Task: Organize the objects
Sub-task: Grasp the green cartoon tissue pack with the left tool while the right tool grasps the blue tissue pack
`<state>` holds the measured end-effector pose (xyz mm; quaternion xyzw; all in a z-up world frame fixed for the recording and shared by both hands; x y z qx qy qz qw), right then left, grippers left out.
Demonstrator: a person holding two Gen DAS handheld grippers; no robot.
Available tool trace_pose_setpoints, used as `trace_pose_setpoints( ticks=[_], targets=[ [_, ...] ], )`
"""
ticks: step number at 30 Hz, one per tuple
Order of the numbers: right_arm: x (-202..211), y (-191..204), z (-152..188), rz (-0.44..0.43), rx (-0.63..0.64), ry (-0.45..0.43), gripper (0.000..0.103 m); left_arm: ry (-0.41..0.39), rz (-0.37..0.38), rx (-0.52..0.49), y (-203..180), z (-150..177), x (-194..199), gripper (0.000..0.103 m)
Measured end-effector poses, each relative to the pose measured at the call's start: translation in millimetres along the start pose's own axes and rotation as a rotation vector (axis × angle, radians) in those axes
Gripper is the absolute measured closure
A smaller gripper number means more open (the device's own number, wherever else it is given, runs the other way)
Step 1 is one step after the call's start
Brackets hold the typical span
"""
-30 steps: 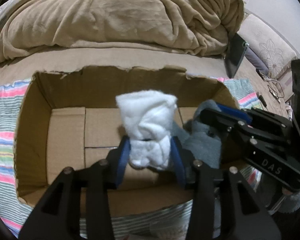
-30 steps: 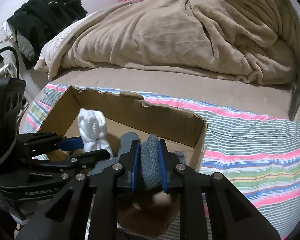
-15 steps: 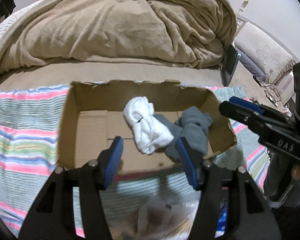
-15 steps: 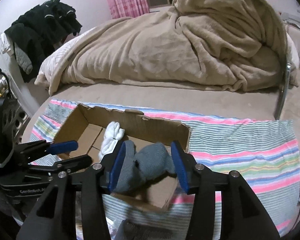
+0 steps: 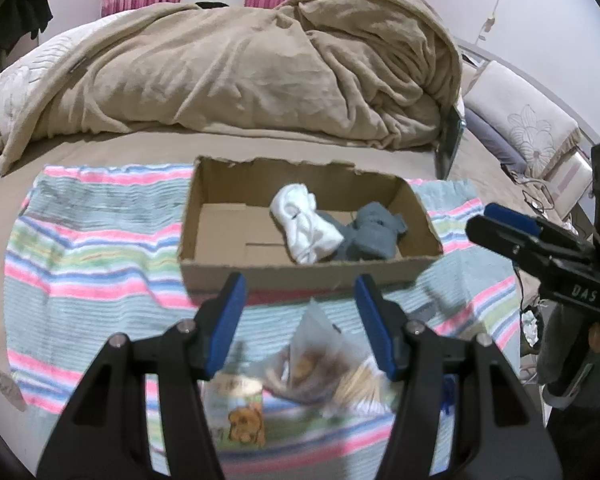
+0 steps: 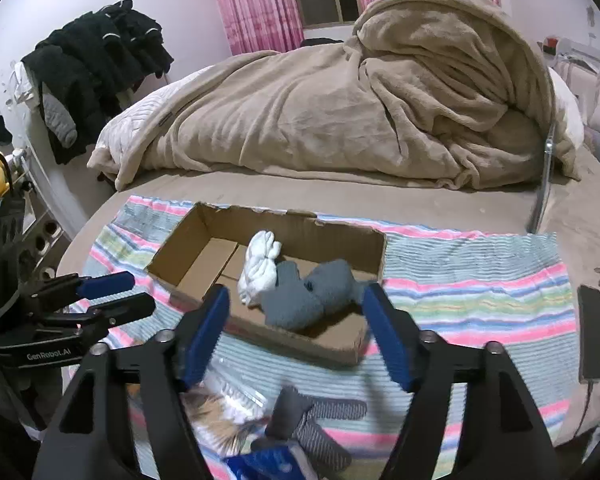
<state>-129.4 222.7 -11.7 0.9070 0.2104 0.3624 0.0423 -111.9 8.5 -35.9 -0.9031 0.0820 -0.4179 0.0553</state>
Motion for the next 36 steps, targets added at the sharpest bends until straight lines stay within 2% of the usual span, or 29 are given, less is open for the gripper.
trace_pose_setpoints(
  ticks=[1, 3, 4, 17, 29, 36],
  targets=[
    [3.6, 1.2, 2.2, 0.005, 0.000, -0.001, 0.024, -0.002, 0.001, 0.002, 0.1, 3.4, 4.0, 0.043],
    [10.2, 4.2, 7.1, 0.010, -0.001, -0.002, 0.024, -0.010, 0.004, 0.007, 0.0, 11.1, 12.3, 0.020],
    [12.5, 5.5, 9.6, 0.012, -0.002, 0.000, 0.024, -0.019, 0.003, 0.013, 0.2, 14.5, 16.4, 0.018],
    [18.5, 23.5, 57.3, 0.024, 0.017, 0.084, 0.020, 0.009, -0.012, 0.030, 3.8, 61.9, 34.4, 0.018],
    [6.8, 24.8, 100.4, 0.039, 0.021, 0.187, 0.020, 0.082, -0.054, 0.066, 25.3, 93.0, 17.1, 0.018],
    [-4.9, 29.3, 118.2, 0.009, 0.034, 0.248, 0.020, 0.120, -0.123, 0.037, 31.4, 101.3, -2.2, 0.018]
  ],
)
Point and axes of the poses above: each gripper's, at about its wrist camera, not at the fingertips, and x roughly against the way its jaws point, y to its left, z to its underside, the point moved 1 cm from there along -x, roughly the way its jaws point, and after that the axes turned 4 degrees about -z, right-handed, at the moved point
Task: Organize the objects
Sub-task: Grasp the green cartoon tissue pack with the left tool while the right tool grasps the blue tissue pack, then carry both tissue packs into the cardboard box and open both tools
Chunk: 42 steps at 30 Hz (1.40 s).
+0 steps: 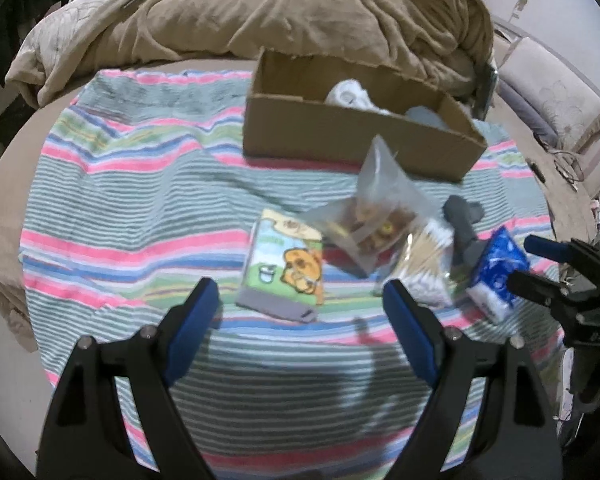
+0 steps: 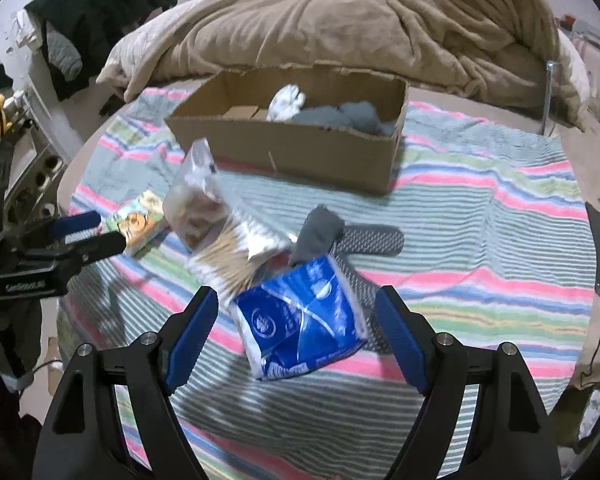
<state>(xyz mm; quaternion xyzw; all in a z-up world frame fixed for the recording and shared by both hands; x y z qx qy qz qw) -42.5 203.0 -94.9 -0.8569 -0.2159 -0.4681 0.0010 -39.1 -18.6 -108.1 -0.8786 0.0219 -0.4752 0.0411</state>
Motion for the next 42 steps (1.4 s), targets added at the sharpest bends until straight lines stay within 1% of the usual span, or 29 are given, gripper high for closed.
trace_pose_setpoints(
  ticks=[3, 7, 13, 16, 17, 18, 19, 20, 21, 22, 24, 32, 39, 42],
  targets=[
    [-7.0, 0.5, 4.7, 0.003, 0.012, 0.028, 0.020, 0.016, -0.014, -0.002, 1.8, 2.1, -8.3, 0.018],
    [-18.7, 3.9, 11.0, 0.029, 0.052, 0.069, 0.020, 0.026, -0.026, -0.012, 2.1, 2.6, -16.4, 0.018],
    [-31.3, 11.9, 16.6, 0.089, 0.150, 0.085, 0.018, 0.033, -0.031, -0.020, 2.1, 0.4, -28.2, 0.018],
    [-34.2, 11.6, 17.3, 0.094, 0.151, 0.089, 0.018, 0.021, -0.026, -0.026, 1.7, 0.1, -29.4, 0.019],
    [-34.4, 10.8, 17.0, 0.095, 0.148, 0.091, 0.019, 0.018, -0.027, -0.026, 2.1, 0.2, -29.7, 0.023],
    [-33.8, 10.2, 16.9, 0.098, 0.143, 0.090, 0.022, 0.017, -0.032, -0.028, 2.3, 0.1, -30.0, 0.029],
    [-32.8, 9.2, 16.1, 0.103, 0.138, 0.090, 0.024, 0.015, -0.035, -0.028, 2.6, -0.2, -30.0, 0.032],
    [-32.0, 7.3, 15.0, 0.100, 0.132, 0.090, 0.025, 0.013, -0.036, -0.026, 3.2, -0.6, -29.7, 0.037],
    [-30.7, 5.8, 14.3, 0.095, 0.124, 0.087, 0.027, 0.011, -0.033, -0.022, 4.2, -1.1, -29.0, 0.042],
    [-29.5, 5.2, 14.3, 0.092, 0.121, 0.085, 0.028, 0.005, -0.028, -0.019, 5.2, -1.7, -27.6, 0.044],
    [-25.3, 4.6, 13.8, 0.086, 0.117, 0.073, 0.031, -0.005, -0.014, -0.020, 5.4, -2.5, -24.5, 0.052],
    [1.6, 7.2, -1.8, 0.054, 0.097, 0.000, 0.032, -0.030, 0.020, -0.033, 2.6, -3.4, -11.3, 0.053],
    [17.4, 6.8, -23.9, 0.043, 0.092, -0.055, 0.032, -0.079, 0.054, 0.002, 11.8, -15.6, 8.7, 0.053],
    [21.2, 7.4, -31.2, 0.040, 0.092, -0.073, 0.032, -0.093, 0.061, 0.001, 13.9, -21.2, 11.8, 0.054]
  ],
)
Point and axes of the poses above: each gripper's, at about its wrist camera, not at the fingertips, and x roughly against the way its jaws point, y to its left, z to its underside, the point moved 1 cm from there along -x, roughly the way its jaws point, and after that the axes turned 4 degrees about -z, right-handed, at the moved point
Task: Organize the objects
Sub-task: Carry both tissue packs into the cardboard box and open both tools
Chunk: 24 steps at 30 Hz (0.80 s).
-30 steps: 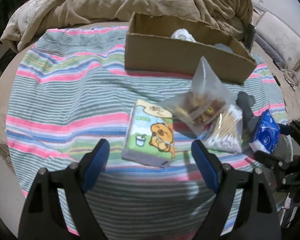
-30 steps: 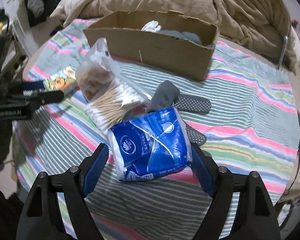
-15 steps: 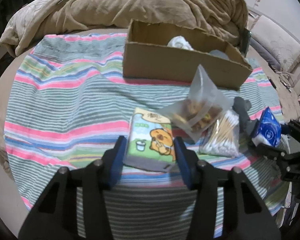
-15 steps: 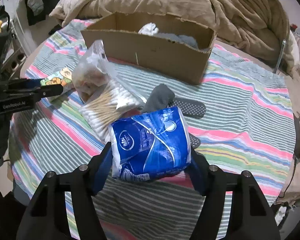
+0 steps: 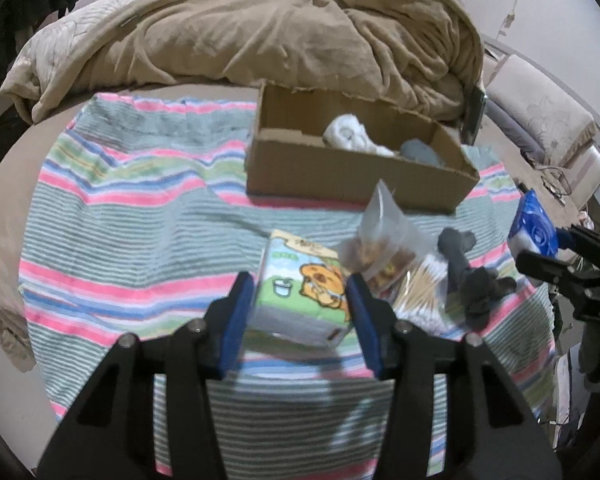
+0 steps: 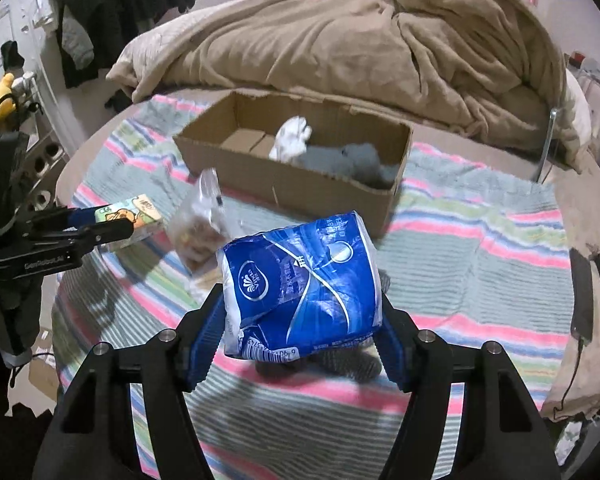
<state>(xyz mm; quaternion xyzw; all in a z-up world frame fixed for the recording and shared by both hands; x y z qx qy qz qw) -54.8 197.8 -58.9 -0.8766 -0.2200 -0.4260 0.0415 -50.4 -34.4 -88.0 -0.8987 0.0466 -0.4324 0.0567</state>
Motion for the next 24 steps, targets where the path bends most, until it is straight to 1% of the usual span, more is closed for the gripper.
trace_pose_setpoints(
  ticks=[3, 8, 18, 24],
  targets=[
    [1.9, -1.9, -8.3, -0.003, -0.003, -0.014, 0.032, -0.003, 0.017, 0.011, 2.5, -3.2, 1.1, 0.054],
    [6.9, -5.2, -23.5, -0.007, -0.002, -0.040, 0.032, -0.034, 0.024, 0.024, 4.1, -13.6, 9.3, 0.054],
    [1.1, -10.8, -59.0, -0.014, 0.021, -0.085, 0.032, -0.105, 0.029, 0.011, 0.2, -52.3, 13.2, 0.054],
    [-12.8, -15.8, -79.7, -0.029, 0.027, -0.098, 0.032, -0.139, 0.030, 0.006, -2.2, -75.7, 8.0, 0.054]
  ],
)
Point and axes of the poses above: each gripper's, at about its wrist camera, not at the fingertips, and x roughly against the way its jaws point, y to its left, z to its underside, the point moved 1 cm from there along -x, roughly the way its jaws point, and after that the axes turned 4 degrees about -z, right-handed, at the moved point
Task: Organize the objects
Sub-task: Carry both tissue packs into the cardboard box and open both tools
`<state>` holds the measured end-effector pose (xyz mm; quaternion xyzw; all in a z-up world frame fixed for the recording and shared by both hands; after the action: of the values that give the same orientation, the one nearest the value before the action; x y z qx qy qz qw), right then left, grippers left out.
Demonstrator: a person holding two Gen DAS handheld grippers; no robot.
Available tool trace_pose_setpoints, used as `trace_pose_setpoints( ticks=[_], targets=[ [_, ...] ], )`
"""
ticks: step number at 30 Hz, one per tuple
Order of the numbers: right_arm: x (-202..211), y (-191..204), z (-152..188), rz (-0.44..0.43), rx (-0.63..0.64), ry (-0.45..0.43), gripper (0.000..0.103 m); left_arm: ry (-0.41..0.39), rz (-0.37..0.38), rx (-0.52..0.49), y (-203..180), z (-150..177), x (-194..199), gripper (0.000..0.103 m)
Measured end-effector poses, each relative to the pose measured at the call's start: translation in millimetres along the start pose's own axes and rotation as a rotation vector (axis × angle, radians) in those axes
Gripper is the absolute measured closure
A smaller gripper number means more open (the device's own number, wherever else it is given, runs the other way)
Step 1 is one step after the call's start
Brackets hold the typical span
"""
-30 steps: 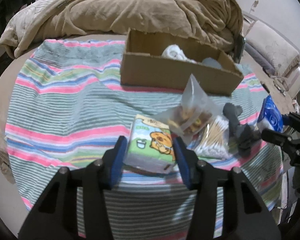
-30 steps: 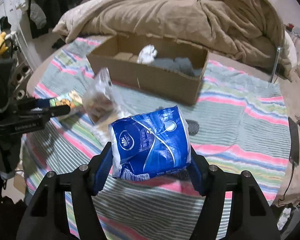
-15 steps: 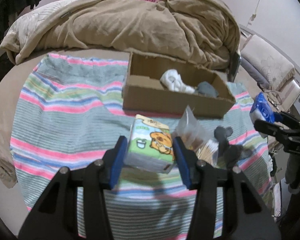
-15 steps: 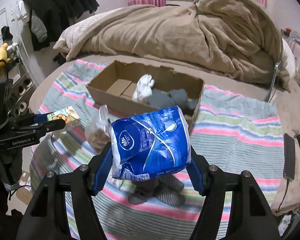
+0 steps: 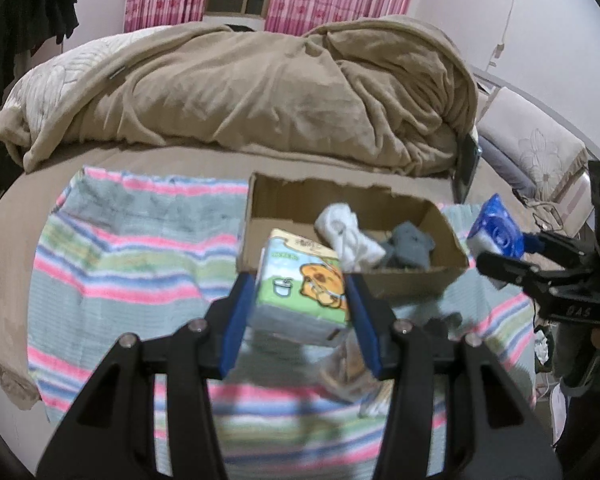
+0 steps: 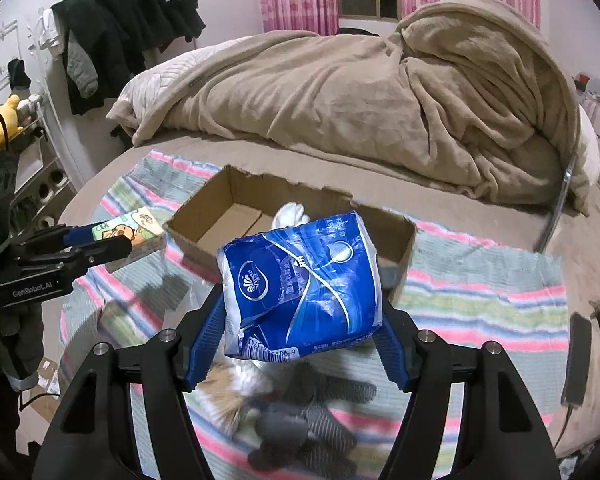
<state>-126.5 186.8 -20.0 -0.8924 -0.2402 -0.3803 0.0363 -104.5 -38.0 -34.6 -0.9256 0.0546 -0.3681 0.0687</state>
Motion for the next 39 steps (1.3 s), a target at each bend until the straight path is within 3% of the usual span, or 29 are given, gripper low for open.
trace_pose_setpoints(
  ticks=[18, 29, 35, 39],
  targets=[
    [-63.4, -26.1, -31.6, -0.024, -0.023, 0.012, 0.032, -0.007, 0.006, 0.003, -3.8, -36.5, -58.7, 0.054],
    [-108.1, -38.1, -36.3, -0.028, -0.068, 0.059, 0.032, 0.062, -0.012, 0.002, -4.9, -38.1, -110.8, 0.054],
    [-118.7, -42.2, -35.0, -0.007, -0.078, 0.067, 0.028, 0.081, -0.019, -0.008, -8.2, -36.4, -117.7, 0.052],
    [-111.9, -43.2, -36.9, 0.006, -0.083, 0.047, 0.024, 0.069, -0.024, -0.005, -8.2, -36.6, -109.4, 0.045]
  ],
)
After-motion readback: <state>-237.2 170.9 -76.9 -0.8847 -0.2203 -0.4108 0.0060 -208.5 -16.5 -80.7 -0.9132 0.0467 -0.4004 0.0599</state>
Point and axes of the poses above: each gripper's, at about its wrist camera, not at the fingertips, and x roughly against the way its jaws point, y to its left, z to its underside, the point moved 1 cm from there along -x, roughly the way its jaws point, and after that the axes turned 4 degrees about -z, right-handed, at the moved point
